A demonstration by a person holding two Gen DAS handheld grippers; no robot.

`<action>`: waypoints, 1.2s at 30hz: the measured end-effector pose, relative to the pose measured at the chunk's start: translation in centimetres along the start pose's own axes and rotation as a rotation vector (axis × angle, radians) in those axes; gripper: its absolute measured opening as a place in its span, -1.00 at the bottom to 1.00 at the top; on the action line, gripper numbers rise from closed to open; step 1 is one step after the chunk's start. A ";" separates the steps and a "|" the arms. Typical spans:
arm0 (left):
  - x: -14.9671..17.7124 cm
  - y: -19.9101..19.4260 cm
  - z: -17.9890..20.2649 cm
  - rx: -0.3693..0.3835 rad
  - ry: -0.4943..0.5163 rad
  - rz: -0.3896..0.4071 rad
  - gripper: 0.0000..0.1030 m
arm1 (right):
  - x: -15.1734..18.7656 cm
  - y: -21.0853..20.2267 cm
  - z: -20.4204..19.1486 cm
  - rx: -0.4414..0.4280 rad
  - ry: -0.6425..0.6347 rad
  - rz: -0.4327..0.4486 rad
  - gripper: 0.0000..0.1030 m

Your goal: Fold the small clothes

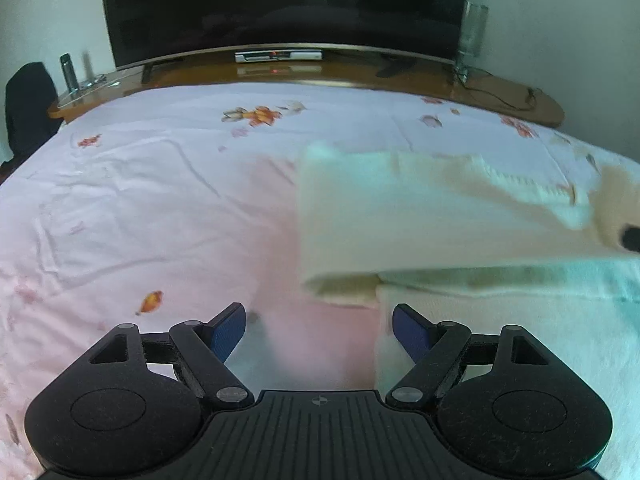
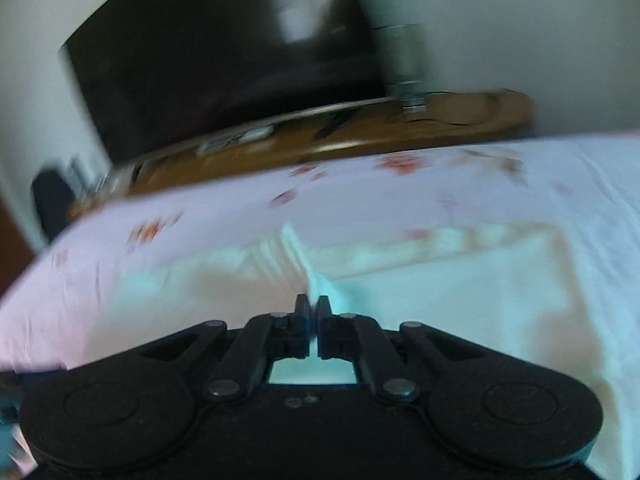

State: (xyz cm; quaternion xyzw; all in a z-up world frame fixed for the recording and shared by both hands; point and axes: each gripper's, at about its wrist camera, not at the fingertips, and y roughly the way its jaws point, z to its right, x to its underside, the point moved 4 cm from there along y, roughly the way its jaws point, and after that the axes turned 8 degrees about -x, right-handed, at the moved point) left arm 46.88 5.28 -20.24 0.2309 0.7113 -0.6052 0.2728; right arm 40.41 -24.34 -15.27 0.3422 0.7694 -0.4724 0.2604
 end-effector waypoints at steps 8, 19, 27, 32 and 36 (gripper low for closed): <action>-0.3 0.4 0.1 -0.034 -0.021 0.059 0.55 | 1.3 -0.5 4.2 0.060 0.077 -0.051 -0.52; -0.6 0.2 1.2 -0.038 -0.010 0.120 -0.42 | -1.3 -2.0 5.2 0.094 -0.001 0.062 -0.90; -0.2 0.2 1.6 -0.063 -0.036 0.115 -0.48 | 0.3 -0.7 8.8 0.190 0.002 -0.045 -0.90; 0.0 0.0 2.2 -0.045 -0.031 0.108 -0.62 | 0.2 -1.7 9.7 0.138 0.105 -0.025 -0.51; -0.1 -0.1 2.3 -0.046 -0.031 0.096 -0.62 | -0.5 -2.1 10.4 0.150 0.126 0.000 -0.68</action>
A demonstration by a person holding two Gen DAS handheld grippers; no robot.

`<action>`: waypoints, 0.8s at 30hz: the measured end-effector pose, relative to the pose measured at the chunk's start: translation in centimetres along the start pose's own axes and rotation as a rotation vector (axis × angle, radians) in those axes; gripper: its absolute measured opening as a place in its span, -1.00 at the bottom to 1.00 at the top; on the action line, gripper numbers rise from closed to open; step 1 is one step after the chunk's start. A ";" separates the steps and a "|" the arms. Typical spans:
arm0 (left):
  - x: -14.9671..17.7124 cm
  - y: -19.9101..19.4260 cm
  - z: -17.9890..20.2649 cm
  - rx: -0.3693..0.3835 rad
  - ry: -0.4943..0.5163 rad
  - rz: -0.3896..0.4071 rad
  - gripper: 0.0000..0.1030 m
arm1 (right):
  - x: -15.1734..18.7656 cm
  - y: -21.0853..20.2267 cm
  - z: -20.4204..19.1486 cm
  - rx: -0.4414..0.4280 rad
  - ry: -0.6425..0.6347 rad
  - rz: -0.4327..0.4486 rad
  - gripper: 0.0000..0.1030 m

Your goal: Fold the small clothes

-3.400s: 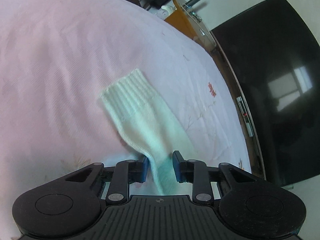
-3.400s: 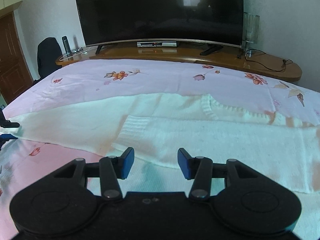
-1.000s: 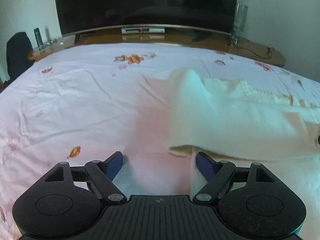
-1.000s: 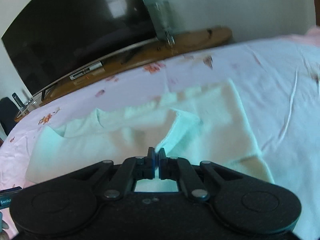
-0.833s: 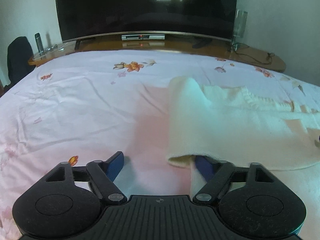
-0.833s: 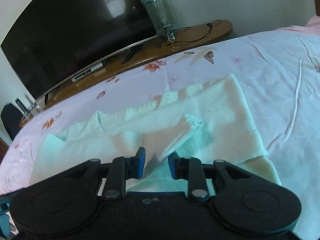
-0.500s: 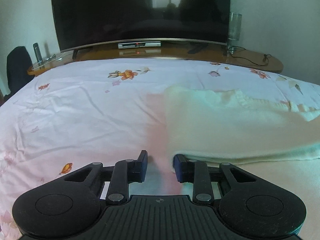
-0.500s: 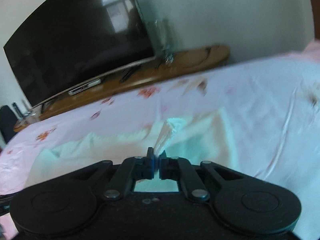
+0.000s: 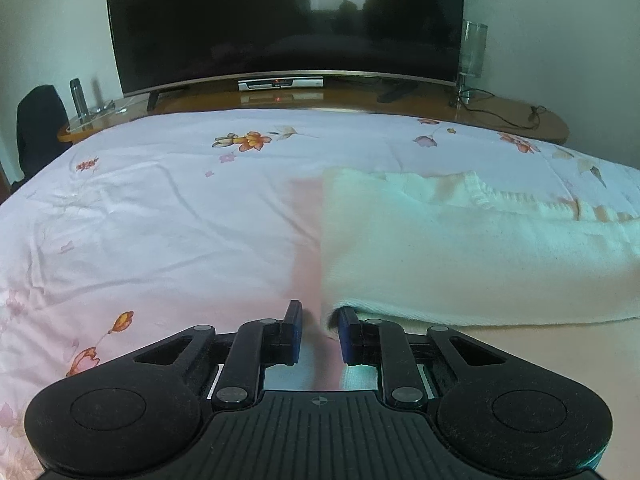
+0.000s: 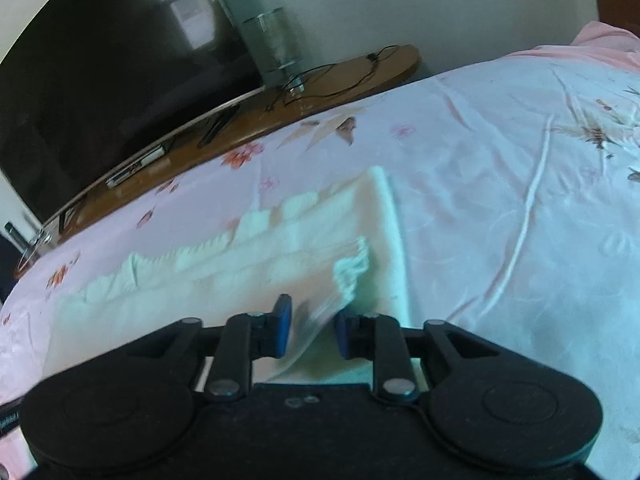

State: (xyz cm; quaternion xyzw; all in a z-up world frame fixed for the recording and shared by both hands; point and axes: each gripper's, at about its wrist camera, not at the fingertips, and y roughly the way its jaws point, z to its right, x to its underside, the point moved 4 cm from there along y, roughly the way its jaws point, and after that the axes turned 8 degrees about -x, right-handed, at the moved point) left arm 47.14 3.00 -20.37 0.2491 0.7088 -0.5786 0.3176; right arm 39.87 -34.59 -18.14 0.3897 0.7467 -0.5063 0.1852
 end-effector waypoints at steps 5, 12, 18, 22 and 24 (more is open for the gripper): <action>0.1 0.5 -0.2 -0.003 -0.012 -0.026 -0.62 | 0.7 -0.6 -0.4 0.060 -0.119 0.002 -0.89; -0.8 -1.4 -2.2 0.110 -0.060 -0.110 -0.15 | 0.1 -1.2 0.2 0.007 -0.068 -0.015 -0.46; -3.9 -0.4 -3.8 0.139 -0.203 -0.086 0.92 | -1.6 1.1 1.4 -0.017 0.005 -0.036 -0.42; -5.5 3.3 -2.8 0.154 -0.246 -0.130 0.87 | -2.0 2.2 1.7 -0.008 0.015 -0.041 -0.60; -6.0 5.1 -2.0 0.173 -0.257 -0.157 0.41 | -2.2 2.4 1.6 -0.002 -0.003 -0.036 -0.86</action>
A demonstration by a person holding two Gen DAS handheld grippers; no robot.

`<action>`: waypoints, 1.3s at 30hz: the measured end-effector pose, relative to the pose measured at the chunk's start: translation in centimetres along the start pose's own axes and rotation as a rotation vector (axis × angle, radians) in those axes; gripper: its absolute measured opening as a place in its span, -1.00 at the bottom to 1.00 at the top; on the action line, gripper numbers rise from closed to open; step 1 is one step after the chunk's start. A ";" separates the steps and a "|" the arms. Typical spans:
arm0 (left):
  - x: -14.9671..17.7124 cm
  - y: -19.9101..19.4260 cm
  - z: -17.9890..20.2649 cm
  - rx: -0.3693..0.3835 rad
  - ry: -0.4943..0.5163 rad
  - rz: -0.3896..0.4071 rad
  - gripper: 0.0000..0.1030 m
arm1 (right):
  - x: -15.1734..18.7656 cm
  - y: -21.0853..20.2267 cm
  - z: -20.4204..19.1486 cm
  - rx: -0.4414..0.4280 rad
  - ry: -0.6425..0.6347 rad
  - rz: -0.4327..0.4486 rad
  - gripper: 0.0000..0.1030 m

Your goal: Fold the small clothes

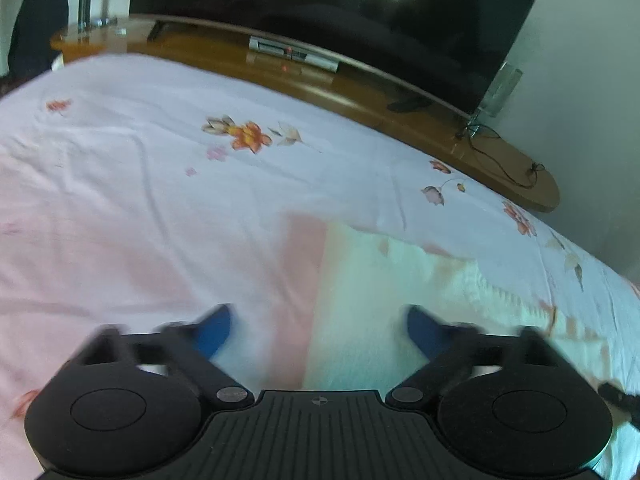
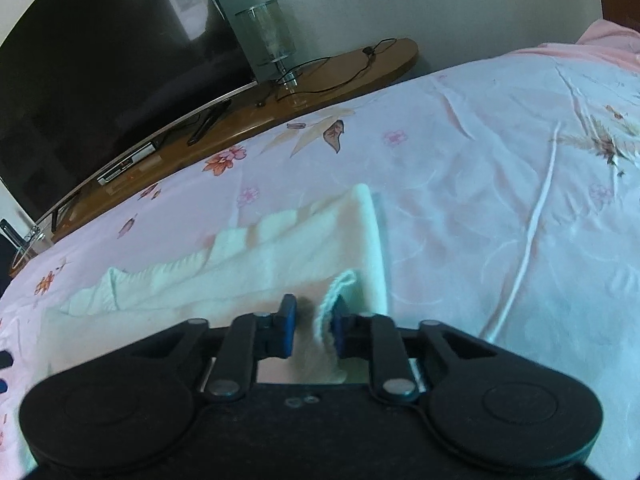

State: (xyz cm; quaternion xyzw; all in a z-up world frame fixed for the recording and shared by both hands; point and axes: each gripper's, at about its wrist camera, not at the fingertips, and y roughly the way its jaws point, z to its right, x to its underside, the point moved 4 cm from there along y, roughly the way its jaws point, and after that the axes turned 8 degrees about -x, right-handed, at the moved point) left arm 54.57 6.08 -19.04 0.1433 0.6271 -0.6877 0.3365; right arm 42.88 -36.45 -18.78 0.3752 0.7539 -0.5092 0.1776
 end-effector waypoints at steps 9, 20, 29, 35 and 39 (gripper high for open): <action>-0.9 3.1 2.1 0.013 0.006 -0.031 -0.65 | 0.8 -0.8 0.5 0.108 -0.135 0.017 -0.89; -1.6 4.1 3.3 -0.107 0.095 0.030 -0.60 | 0.3 -1.7 -2.3 0.087 -0.261 0.069 -0.56; 0.5 -1.7 3.8 -0.090 0.151 0.071 -0.59 | 0.7 -2.3 -2.4 0.118 -0.275 0.028 -0.55; 6.8 -6.8 7.8 0.032 0.293 0.044 -0.59 | 4.4 -5.4 -7.0 -0.005 -0.339 -0.016 -0.55; 10.8 -7.4 9.9 0.072 0.341 -0.007 -0.59 | 7.9 -5.7 -10.6 -0.074 -0.399 -0.065 -0.56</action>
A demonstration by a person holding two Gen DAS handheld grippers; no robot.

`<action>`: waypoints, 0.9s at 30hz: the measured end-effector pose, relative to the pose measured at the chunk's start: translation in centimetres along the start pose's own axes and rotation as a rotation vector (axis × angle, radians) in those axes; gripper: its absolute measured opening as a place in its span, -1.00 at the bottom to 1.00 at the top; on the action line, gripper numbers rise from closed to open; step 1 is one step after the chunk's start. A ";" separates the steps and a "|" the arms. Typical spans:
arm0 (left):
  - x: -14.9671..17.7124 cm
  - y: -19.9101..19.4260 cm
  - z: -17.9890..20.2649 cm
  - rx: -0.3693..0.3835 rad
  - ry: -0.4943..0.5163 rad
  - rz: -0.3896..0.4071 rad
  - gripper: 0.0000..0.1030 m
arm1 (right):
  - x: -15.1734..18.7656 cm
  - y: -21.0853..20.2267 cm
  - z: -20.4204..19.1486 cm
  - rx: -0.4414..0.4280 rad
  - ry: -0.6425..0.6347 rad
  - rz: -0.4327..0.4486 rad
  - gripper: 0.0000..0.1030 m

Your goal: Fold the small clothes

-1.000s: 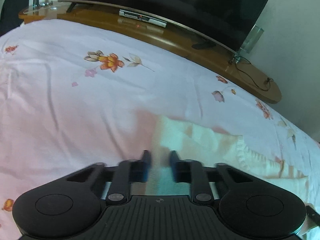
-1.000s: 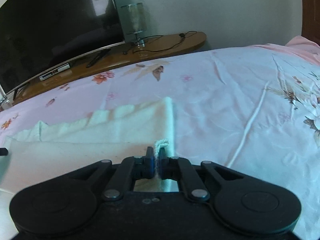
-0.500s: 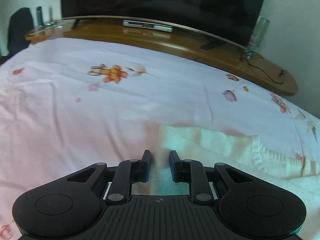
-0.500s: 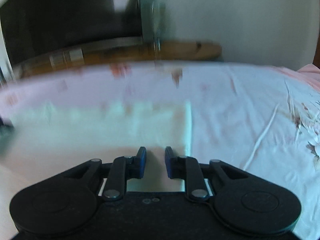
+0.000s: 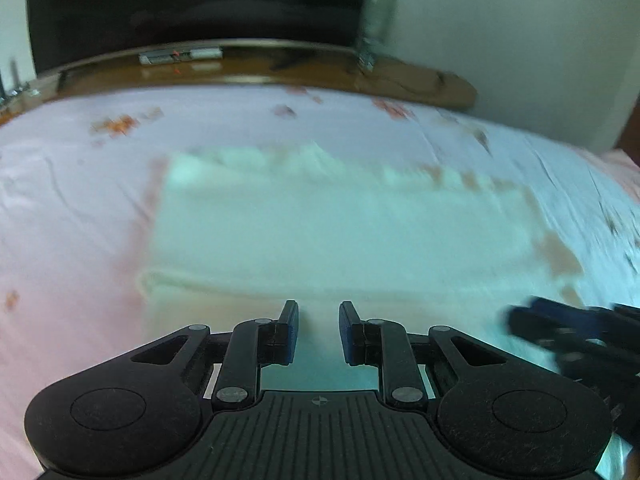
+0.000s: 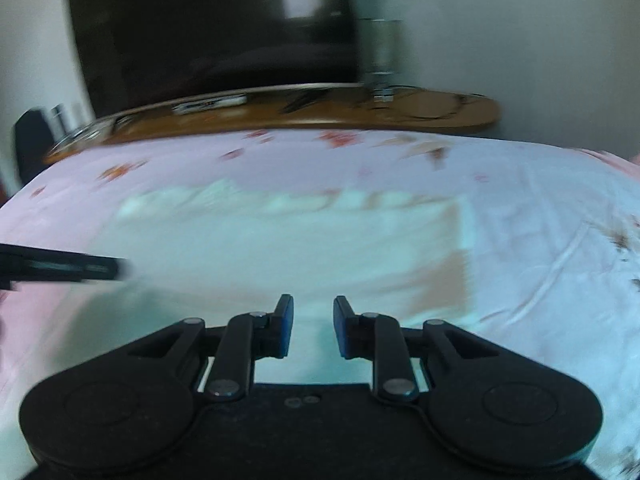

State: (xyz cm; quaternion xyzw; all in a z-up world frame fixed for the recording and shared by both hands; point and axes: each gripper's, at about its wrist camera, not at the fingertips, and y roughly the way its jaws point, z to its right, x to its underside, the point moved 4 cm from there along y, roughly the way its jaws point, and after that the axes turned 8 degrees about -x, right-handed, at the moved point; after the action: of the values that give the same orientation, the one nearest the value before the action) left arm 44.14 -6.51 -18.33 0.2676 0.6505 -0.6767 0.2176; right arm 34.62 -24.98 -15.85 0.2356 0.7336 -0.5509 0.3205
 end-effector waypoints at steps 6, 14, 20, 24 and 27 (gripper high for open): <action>3.0 -1.2 -1.0 -0.051 0.013 0.019 -0.59 | 2.8 0.6 -1.9 0.025 -0.066 -0.085 -0.59; 5.5 -3.2 -6.0 -0.134 -0.020 0.024 -0.59 | 5.8 -3.5 4.0 0.195 0.019 -0.068 -0.59; 7.0 -5.8 -7.4 -0.143 -0.109 0.009 -0.59 | 7.1 -5.4 4.8 0.207 0.036 -0.072 -0.59; 8.3 -8.9 -5.9 -0.118 -0.061 0.042 -0.59 | 7.0 -7.6 4.2 0.160 0.060 -0.034 -0.54; 10.0 -9.8 -3.6 -0.050 -0.024 0.003 -0.59 | 7.9 -8.7 1.3 0.046 0.035 -0.053 -0.54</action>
State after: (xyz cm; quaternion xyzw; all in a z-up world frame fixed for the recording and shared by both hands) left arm 30.50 -1.79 -17.37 0.2550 0.6641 -0.6631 0.2330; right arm 23.42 -28.75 -16.18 0.2331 0.7322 -0.5717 0.2875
